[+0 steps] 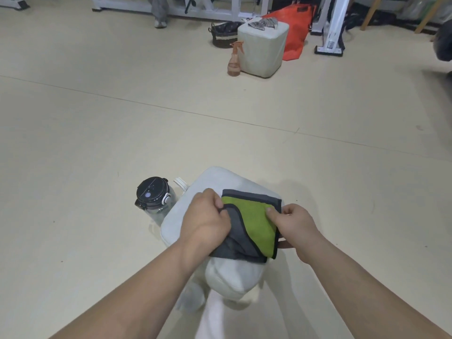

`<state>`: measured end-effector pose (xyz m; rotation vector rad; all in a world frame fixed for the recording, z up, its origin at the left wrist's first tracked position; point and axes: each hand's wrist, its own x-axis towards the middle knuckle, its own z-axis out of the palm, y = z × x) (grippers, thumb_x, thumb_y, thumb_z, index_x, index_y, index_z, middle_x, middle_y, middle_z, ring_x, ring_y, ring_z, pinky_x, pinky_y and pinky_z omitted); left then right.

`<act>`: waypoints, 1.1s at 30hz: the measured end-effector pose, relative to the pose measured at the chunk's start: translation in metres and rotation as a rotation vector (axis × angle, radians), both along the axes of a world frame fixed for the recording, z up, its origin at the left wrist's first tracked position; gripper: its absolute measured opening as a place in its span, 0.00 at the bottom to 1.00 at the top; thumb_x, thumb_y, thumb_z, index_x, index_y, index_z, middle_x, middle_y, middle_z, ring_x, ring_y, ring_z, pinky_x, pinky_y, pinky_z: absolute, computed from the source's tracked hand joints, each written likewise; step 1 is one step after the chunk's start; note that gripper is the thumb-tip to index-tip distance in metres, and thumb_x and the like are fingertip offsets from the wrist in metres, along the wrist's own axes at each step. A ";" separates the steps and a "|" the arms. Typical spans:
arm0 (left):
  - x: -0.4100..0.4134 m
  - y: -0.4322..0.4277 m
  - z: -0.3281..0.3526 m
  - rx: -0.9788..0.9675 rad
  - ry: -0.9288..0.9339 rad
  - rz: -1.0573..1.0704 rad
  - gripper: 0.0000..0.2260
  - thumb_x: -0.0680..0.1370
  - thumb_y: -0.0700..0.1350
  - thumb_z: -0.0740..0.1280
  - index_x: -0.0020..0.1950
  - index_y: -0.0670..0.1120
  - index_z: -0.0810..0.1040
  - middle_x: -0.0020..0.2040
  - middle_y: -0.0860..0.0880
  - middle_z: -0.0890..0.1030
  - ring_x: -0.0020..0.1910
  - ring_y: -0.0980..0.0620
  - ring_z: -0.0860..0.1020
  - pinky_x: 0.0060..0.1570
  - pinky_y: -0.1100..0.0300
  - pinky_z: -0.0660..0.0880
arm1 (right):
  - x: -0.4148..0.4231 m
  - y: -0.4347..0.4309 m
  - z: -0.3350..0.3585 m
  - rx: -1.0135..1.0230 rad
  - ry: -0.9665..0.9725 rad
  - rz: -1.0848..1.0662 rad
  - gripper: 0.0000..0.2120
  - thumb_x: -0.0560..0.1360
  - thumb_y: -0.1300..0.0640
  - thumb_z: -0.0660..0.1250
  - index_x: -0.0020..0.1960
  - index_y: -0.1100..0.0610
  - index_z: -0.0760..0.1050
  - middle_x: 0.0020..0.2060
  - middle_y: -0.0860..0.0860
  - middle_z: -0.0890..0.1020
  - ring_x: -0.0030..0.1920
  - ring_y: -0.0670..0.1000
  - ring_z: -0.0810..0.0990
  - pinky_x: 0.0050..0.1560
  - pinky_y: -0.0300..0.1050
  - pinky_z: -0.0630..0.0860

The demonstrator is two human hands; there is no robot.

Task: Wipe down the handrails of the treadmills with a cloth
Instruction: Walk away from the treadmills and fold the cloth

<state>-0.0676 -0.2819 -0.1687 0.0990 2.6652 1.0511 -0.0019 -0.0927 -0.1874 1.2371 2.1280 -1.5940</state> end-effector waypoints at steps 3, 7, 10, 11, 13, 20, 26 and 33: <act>-0.006 -0.011 -0.009 0.027 -0.085 -0.137 0.25 0.72 0.34 0.63 0.65 0.55 0.73 0.61 0.55 0.69 0.49 0.57 0.77 0.47 0.62 0.72 | -0.002 -0.003 0.000 0.494 0.117 0.186 0.18 0.74 0.45 0.73 0.55 0.51 0.70 0.52 0.47 0.74 0.47 0.51 0.77 0.47 0.48 0.76; -0.018 -0.020 -0.023 -0.009 -0.075 -0.260 0.23 0.76 0.37 0.67 0.70 0.53 0.75 0.59 0.52 0.73 0.52 0.53 0.76 0.55 0.62 0.72 | -0.011 -0.028 0.001 0.291 0.173 0.292 0.18 0.70 0.39 0.75 0.52 0.48 0.75 0.42 0.43 0.78 0.44 0.45 0.79 0.45 0.43 0.74; -0.025 -0.023 -0.024 -0.054 -0.024 -0.272 0.07 0.76 0.46 0.74 0.52 0.55 0.80 0.46 0.55 0.77 0.44 0.53 0.77 0.48 0.59 0.74 | -0.015 -0.041 -0.010 0.313 0.045 0.411 0.27 0.70 0.33 0.73 0.61 0.48 0.74 0.50 0.42 0.79 0.54 0.49 0.80 0.54 0.47 0.76; -0.027 -0.023 -0.023 -0.022 -0.013 -0.278 0.05 0.76 0.46 0.74 0.46 0.55 0.79 0.42 0.56 0.78 0.42 0.54 0.77 0.45 0.59 0.74 | -0.016 -0.043 -0.010 0.344 0.047 0.420 0.26 0.70 0.32 0.72 0.59 0.47 0.73 0.50 0.42 0.79 0.53 0.49 0.80 0.53 0.48 0.77; -0.030 -0.021 -0.017 0.064 0.030 -0.302 0.08 0.76 0.45 0.73 0.42 0.56 0.78 0.41 0.57 0.79 0.38 0.60 0.76 0.41 0.63 0.71 | -0.019 -0.045 -0.010 0.355 0.093 0.423 0.18 0.70 0.33 0.72 0.49 0.43 0.73 0.42 0.41 0.78 0.46 0.46 0.79 0.45 0.47 0.75; -0.021 -0.008 -0.005 0.127 0.142 -0.254 0.13 0.78 0.43 0.71 0.59 0.57 0.76 0.57 0.58 0.73 0.44 0.58 0.79 0.49 0.63 0.75 | -0.031 -0.031 0.012 -0.038 0.271 0.037 0.17 0.75 0.51 0.70 0.40 0.66 0.74 0.33 0.52 0.74 0.35 0.52 0.74 0.39 0.47 0.70; -0.002 -0.001 -0.040 -0.095 -0.039 -0.181 0.16 0.78 0.50 0.70 0.62 0.54 0.67 0.53 0.49 0.76 0.49 0.45 0.78 0.47 0.54 0.73 | -0.002 -0.007 -0.019 0.170 0.014 -0.008 0.18 0.73 0.44 0.74 0.39 0.55 0.69 0.35 0.52 0.80 0.35 0.56 0.80 0.42 0.58 0.85; -0.025 -0.010 -0.021 0.163 -0.071 -0.008 0.12 0.75 0.40 0.68 0.54 0.55 0.73 0.45 0.50 0.79 0.40 0.49 0.78 0.43 0.53 0.78 | -0.015 -0.022 -0.008 0.071 0.077 0.040 0.15 0.77 0.51 0.73 0.40 0.56 0.69 0.29 0.57 0.79 0.27 0.57 0.79 0.29 0.51 0.81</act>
